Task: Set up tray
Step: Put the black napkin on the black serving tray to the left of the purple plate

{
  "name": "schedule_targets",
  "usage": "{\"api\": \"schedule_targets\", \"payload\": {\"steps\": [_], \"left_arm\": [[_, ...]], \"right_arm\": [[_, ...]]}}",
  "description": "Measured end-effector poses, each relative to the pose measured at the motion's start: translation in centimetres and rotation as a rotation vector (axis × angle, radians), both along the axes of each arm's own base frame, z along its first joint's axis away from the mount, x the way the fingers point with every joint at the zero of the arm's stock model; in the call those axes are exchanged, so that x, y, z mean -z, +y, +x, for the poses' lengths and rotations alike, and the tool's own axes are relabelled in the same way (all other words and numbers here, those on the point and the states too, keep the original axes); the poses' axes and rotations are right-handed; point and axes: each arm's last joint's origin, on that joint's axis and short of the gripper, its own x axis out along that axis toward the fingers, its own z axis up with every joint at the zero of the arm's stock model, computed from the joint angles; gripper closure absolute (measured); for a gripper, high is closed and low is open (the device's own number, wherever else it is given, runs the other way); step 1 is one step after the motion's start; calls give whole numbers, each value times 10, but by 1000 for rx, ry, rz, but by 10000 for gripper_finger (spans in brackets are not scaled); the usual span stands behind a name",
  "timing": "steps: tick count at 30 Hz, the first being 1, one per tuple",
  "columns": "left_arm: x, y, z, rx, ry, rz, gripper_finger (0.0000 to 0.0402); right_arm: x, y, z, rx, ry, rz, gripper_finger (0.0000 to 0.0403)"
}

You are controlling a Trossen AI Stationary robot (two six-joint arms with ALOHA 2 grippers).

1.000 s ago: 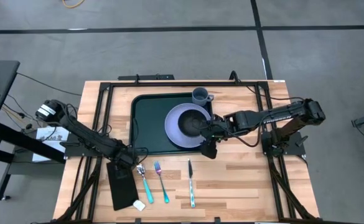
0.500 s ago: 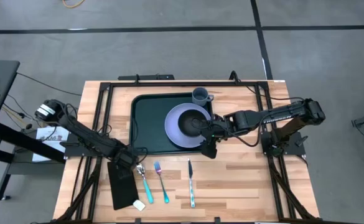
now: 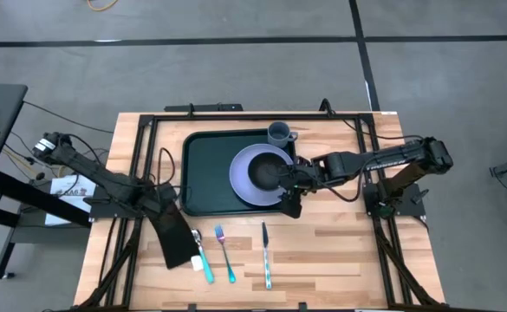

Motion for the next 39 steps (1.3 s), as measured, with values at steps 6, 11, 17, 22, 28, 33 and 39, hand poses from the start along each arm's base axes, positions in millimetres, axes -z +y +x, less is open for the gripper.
{"api": "schedule_targets", "payload": {"steps": [6,11,17,22,28,33,39], "left_arm": [[-8,10,7,-32,-40,72,401],[-16,22,19,-7,-59,156,401],[-30,39,29,31,-109,219,401],[-31,52,37,55,-139,245,401],[-25,72,54,74,-139,264,401],[-14,90,69,84,-111,261,401],[0,109,84,85,-98,272,401]], "right_arm": [[0,-8,1,-8,2,-12,173],[-3,-10,7,-53,-60,-41,173],[-16,-9,20,-162,-252,-15,173],[-22,-10,26,-182,-336,-13,173],[-25,-15,28,-166,-368,-17,173],[-25,-17,28,-154,-366,-15,173],[-26,-17,29,-154,-375,-15,173]]}}
